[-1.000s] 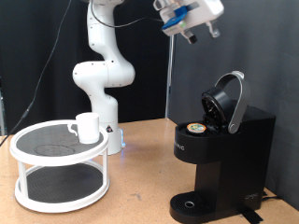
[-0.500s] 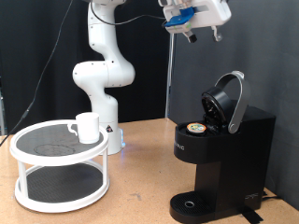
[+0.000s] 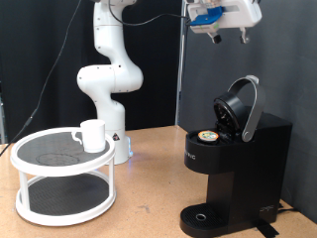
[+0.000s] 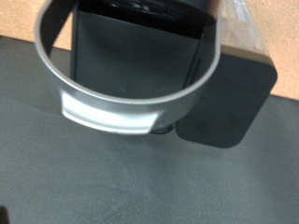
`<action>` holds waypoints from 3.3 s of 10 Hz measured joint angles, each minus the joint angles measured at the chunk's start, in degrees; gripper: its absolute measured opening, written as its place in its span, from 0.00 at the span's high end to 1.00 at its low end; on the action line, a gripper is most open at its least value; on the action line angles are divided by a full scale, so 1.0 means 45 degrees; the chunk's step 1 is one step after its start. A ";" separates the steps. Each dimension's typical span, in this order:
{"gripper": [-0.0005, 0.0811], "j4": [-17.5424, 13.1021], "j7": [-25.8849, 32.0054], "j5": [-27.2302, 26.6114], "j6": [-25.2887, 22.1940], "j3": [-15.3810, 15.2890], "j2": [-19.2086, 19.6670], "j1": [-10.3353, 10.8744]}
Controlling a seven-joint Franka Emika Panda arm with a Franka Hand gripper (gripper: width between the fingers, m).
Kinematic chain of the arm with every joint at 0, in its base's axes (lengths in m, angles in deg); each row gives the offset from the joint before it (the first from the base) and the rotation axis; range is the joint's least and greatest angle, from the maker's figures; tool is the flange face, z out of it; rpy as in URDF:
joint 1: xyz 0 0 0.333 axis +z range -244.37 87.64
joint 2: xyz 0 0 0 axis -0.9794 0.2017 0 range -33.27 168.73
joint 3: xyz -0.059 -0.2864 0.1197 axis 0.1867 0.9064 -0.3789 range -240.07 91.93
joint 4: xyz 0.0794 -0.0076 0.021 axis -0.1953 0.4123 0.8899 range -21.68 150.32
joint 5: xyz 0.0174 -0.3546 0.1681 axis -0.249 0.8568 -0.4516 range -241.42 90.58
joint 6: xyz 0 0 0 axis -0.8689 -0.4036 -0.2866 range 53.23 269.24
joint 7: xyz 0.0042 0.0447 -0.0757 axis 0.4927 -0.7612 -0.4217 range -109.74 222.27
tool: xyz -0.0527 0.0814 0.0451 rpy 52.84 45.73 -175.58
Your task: Make a cup of coffee with the keurig machine
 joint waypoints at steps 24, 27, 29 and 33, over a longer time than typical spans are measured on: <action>0.11 0.0828 -0.3628 -0.0789 0.3575 -0.1882 0.0925 0.0057; 0.55 0.0874 -0.3628 -0.0531 0.3592 -0.1883 0.1024 0.0055; 0.71 0.1003 -0.3628 -0.0383 0.3621 -0.1883 0.1047 0.0044; 0.99 0.1376 -0.3611 -0.0217 0.3836 -0.1870 0.1054 -0.0040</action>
